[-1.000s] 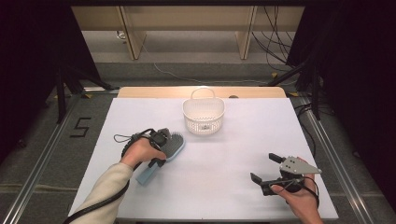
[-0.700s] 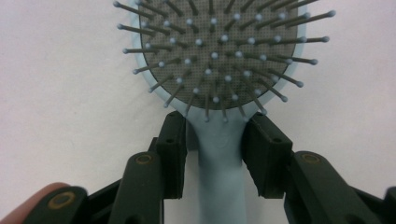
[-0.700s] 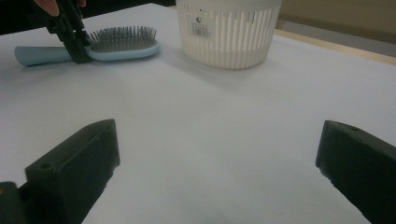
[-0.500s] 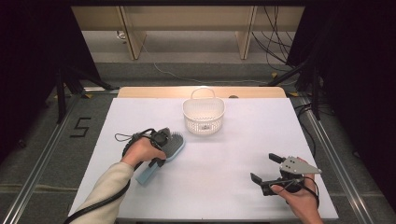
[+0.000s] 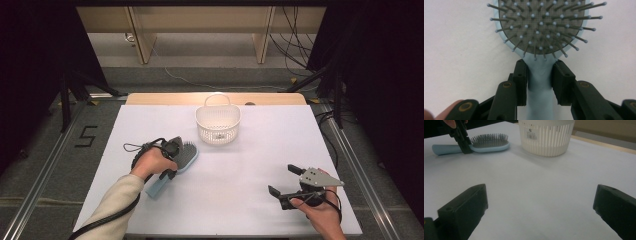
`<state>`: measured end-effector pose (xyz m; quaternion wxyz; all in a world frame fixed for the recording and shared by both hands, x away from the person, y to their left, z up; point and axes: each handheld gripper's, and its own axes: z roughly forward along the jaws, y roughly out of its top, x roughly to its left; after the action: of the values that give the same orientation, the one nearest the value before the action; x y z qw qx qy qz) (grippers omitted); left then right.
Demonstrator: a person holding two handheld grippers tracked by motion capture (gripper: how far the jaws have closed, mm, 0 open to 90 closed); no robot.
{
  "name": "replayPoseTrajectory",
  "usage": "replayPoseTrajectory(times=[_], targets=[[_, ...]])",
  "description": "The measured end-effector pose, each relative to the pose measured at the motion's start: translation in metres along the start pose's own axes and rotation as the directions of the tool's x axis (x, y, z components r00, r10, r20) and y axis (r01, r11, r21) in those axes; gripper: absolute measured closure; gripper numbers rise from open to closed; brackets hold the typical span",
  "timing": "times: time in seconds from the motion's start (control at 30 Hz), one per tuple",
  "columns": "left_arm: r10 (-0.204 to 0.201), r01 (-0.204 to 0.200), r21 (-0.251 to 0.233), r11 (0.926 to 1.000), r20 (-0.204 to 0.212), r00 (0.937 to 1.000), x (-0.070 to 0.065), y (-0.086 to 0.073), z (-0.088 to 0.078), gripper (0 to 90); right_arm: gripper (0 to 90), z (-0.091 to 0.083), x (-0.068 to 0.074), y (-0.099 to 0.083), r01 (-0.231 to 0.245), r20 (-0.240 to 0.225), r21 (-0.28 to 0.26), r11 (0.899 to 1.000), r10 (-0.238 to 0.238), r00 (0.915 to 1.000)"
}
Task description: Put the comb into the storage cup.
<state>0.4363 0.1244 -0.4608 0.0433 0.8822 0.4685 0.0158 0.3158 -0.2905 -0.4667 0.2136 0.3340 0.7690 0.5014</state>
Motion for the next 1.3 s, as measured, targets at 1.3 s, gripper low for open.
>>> replayPoseTrajectory(times=[1.3], targets=[[0.0,0.0,-0.034,0.9994,0.009,1.0,0.0014,-0.0047,-0.0002,69.8,0.3,-0.0001,0.0,-0.0001,-0.001,0.0,0.0,1.0,0.001,1.0]])
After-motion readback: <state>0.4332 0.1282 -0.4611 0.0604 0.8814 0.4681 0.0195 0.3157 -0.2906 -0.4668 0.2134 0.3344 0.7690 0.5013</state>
